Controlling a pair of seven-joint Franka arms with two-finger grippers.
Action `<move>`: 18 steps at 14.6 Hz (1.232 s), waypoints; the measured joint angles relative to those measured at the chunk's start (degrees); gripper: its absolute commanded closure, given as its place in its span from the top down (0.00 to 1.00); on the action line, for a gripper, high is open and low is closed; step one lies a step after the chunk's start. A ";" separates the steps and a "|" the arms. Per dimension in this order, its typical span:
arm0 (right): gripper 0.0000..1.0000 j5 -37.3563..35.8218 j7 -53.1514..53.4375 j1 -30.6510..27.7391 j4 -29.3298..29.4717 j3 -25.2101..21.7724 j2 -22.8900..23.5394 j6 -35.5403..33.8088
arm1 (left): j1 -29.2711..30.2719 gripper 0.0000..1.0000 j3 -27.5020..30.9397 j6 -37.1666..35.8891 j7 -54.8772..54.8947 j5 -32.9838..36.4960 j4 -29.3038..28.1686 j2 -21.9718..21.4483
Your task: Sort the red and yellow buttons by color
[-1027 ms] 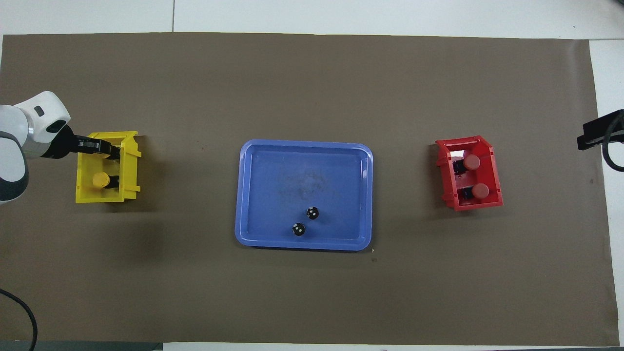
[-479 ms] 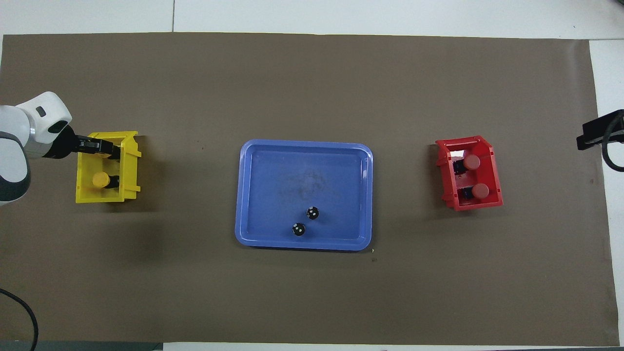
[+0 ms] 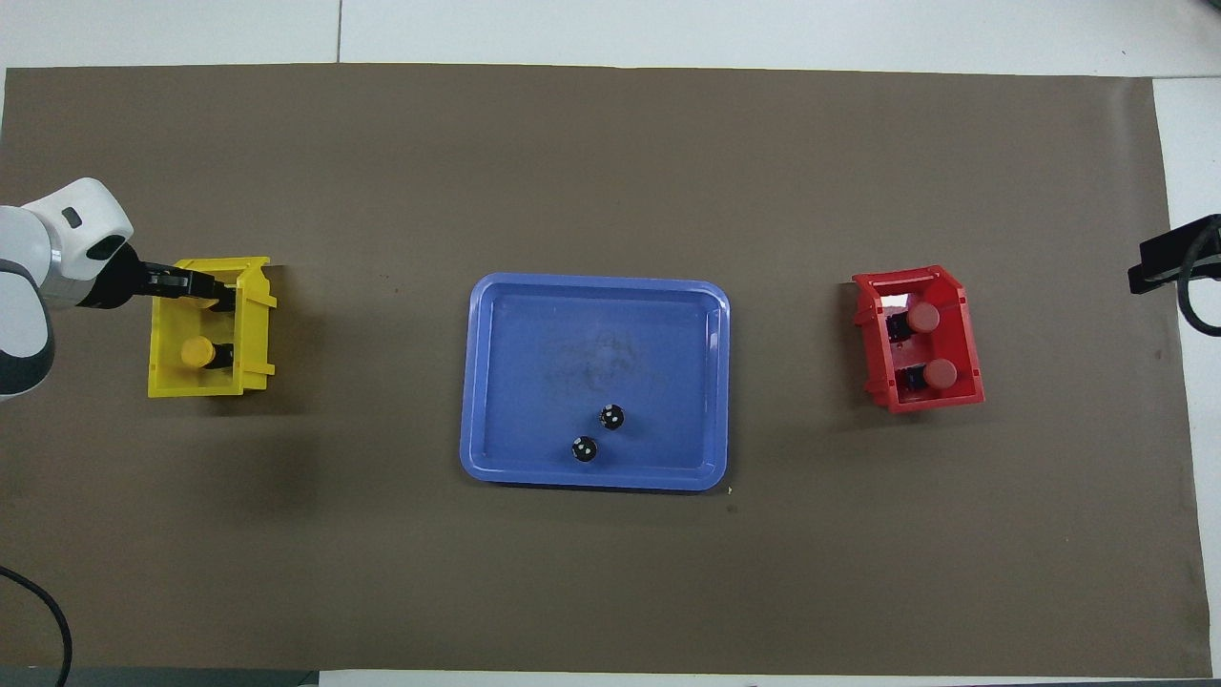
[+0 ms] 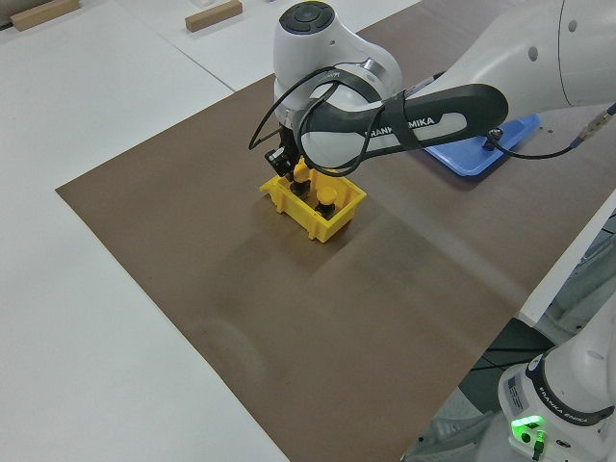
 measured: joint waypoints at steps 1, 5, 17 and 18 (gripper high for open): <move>0.99 0.00 0.00 0.00 0.00 0.00 0.00 0.00 | 0.13 0.69 0.02 -0.56 0.21 0.00 0.59 -0.01; 0.99 0.00 0.00 0.00 0.00 0.00 0.00 0.00 | 0.74 1.00 0.49 -8.25 0.58 0.17 6.35 -0.55; 0.99 0.00 0.00 0.00 0.00 -0.01 0.00 0.00 | -3.57 1.00 -0.15 -38.79 -4.87 10.13 26.52 -8.41; 0.99 0.00 0.00 0.00 0.00 -0.01 0.00 0.00 | -3.57 1.00 -0.09 -40.41 -5.09 10.62 26.57 -9.41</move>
